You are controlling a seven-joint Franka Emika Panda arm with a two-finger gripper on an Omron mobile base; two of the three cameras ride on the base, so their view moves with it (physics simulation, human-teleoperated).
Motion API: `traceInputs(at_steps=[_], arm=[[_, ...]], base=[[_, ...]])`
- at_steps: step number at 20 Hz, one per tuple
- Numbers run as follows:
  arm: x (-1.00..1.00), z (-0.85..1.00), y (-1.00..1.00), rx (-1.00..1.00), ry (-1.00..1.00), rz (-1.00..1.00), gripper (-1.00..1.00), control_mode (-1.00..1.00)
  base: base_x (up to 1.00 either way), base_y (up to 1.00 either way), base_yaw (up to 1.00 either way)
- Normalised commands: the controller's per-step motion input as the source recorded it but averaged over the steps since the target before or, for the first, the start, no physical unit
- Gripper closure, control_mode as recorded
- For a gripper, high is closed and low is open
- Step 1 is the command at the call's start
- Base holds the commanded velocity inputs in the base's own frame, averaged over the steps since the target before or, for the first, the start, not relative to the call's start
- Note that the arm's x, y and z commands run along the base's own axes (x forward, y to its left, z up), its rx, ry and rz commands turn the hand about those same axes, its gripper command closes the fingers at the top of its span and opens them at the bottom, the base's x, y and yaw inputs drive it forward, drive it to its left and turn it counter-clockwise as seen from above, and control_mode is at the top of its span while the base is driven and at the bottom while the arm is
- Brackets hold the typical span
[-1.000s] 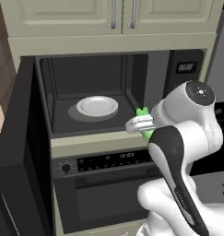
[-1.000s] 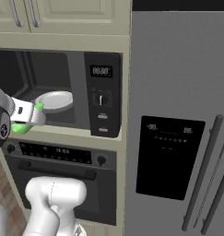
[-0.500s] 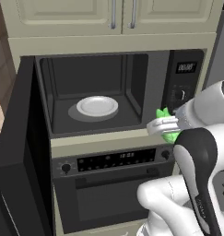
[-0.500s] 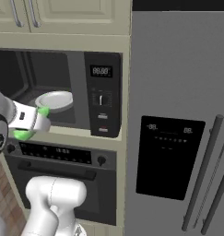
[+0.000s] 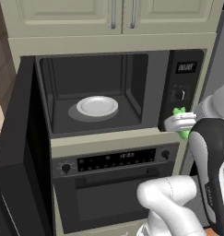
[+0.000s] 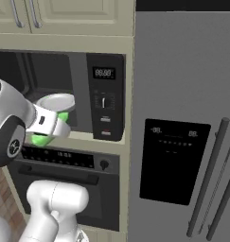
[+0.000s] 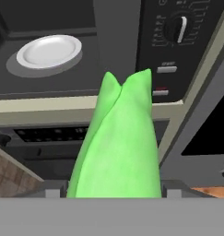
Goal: Pick the corn from the microwave and place it on plate located on the counter.
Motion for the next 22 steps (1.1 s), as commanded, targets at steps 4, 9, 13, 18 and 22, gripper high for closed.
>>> traceInputs(at_steps=[4, 9, 13, 18, 22], arm=[[0.0, 0.0, -0.02, 0.0, 0.0, 0.0, 1.0, 1.0], [0.0, 0.0, 0.0, 0.0, 0.0, 0.0, 1.0, 1.0], [0.0, 0.0, 0.0, 0.0, 0.0, 0.0, 1.0, 1.0], [0.0, 0.0, 0.0, 0.0, 0.0, 0.0, 1.0, 1.0], [0.0, 0.0, 0.0, 0.0, 0.0, 0.0, 1.0, 1.0]], base=[[-0.05, 0.0, 0.0], [-0.82, -0.13, 0.0], [-0.98, -0.17, 0.0], [-0.37, -0.42, -0.37], [0.0, -0.58, -0.86]])
